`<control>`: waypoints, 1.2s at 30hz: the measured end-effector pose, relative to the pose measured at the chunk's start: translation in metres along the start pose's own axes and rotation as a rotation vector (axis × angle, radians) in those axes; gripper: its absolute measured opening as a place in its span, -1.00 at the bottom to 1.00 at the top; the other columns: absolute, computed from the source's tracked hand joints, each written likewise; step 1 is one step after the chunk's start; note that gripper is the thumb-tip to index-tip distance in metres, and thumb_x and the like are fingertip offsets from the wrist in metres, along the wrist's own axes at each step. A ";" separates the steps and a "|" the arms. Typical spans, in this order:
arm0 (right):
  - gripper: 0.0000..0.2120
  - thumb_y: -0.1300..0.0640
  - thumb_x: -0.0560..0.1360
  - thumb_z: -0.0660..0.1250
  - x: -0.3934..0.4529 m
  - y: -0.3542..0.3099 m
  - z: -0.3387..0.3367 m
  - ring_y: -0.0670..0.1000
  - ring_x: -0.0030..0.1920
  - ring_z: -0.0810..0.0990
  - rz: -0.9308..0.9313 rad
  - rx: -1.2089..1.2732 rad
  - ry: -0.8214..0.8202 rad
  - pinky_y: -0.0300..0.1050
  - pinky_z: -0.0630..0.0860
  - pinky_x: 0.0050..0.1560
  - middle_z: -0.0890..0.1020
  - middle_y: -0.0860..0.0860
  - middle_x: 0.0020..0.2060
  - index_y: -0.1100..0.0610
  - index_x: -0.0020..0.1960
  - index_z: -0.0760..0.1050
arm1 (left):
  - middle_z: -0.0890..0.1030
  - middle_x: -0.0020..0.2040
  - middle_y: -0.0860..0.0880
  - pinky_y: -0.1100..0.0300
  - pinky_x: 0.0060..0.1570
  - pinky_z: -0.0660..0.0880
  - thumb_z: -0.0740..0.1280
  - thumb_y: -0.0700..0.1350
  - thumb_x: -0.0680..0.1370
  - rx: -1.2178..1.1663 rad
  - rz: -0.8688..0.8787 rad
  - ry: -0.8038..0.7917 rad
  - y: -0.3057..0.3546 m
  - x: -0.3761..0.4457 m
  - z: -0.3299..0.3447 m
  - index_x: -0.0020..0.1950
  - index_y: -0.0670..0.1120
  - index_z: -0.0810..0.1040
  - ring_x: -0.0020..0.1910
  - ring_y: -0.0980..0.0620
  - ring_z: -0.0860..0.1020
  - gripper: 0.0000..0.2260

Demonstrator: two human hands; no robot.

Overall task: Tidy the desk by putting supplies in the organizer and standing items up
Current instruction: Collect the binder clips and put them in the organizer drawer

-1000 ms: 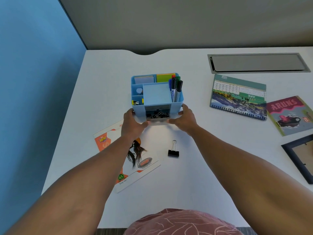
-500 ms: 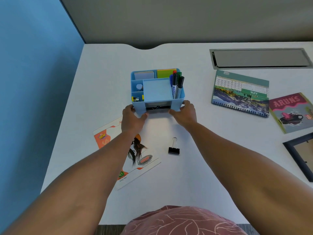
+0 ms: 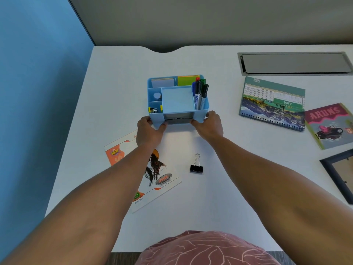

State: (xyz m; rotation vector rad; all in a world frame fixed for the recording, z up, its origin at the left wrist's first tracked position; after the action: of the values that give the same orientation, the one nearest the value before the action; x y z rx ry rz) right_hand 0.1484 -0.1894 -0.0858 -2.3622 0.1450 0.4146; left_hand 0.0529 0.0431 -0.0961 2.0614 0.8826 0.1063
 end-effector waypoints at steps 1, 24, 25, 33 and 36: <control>-0.36 -0.14 0.38 0.49 0.000 0.000 0.000 0.07 0.12 0.55 0.003 -0.001 0.003 0.09 0.60 0.08 0.50 0.07 0.19 0.15 0.30 0.36 | 0.49 0.27 -0.04 0.07 0.15 0.51 0.48 0.17 0.46 -0.001 -0.003 0.001 0.000 0.000 0.000 0.38 -0.07 0.38 0.23 0.00 0.49 -0.40; -0.84 0.16 0.47 0.46 -0.062 -0.024 0.058 -0.03 -0.22 0.50 0.657 1.132 -0.232 -0.20 0.56 -0.19 0.52 0.08 -0.14 0.13 -0.02 0.50 | 0.47 0.33 -0.08 0.14 0.17 0.42 0.49 0.02 0.49 -0.014 -0.014 -0.022 0.002 -0.007 -0.002 0.42 -0.09 0.37 0.30 -0.02 0.46 -0.44; -0.82 0.16 0.48 0.46 -0.064 -0.024 0.059 -0.02 -0.21 0.50 0.666 1.142 -0.234 -0.20 0.56 -0.20 0.53 0.08 -0.13 0.14 0.02 0.51 | 0.47 0.33 -0.08 0.13 0.18 0.43 0.49 0.01 0.49 -0.015 -0.012 -0.023 0.002 -0.007 -0.002 0.42 -0.08 0.37 0.30 -0.02 0.46 -0.44; -0.64 0.16 0.44 0.50 -0.068 -0.033 0.066 -0.03 -0.20 0.50 0.665 1.289 -0.257 -0.22 0.54 -0.24 0.53 0.07 -0.12 0.12 0.20 0.51 | 0.46 0.34 -0.08 0.14 0.20 0.42 0.49 -0.01 0.50 -0.018 -0.007 -0.031 0.002 -0.007 -0.002 0.43 -0.08 0.37 0.32 -0.03 0.45 -0.43; -0.59 0.15 0.43 0.52 -0.067 -0.038 0.067 -0.03 -0.19 0.50 0.643 1.304 -0.262 -0.22 0.55 -0.22 0.56 0.08 -0.08 0.09 0.24 0.50 | 0.46 0.35 -0.09 0.14 0.20 0.42 0.49 -0.02 0.50 -0.013 -0.003 -0.033 0.002 -0.008 -0.002 0.43 -0.07 0.36 0.32 -0.02 0.45 -0.44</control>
State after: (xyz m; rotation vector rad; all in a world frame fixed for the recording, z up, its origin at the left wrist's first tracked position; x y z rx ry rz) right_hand 0.0765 -0.1172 -0.0847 -0.9264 0.7861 0.6522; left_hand 0.0476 0.0390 -0.0918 2.0443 0.8628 0.0763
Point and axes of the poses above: each hand's wrist, its own x-axis towards the middle knuckle, its own z-axis out of the palm, y = z × x, the point moved 7 cm from there along x, towards the middle knuckle
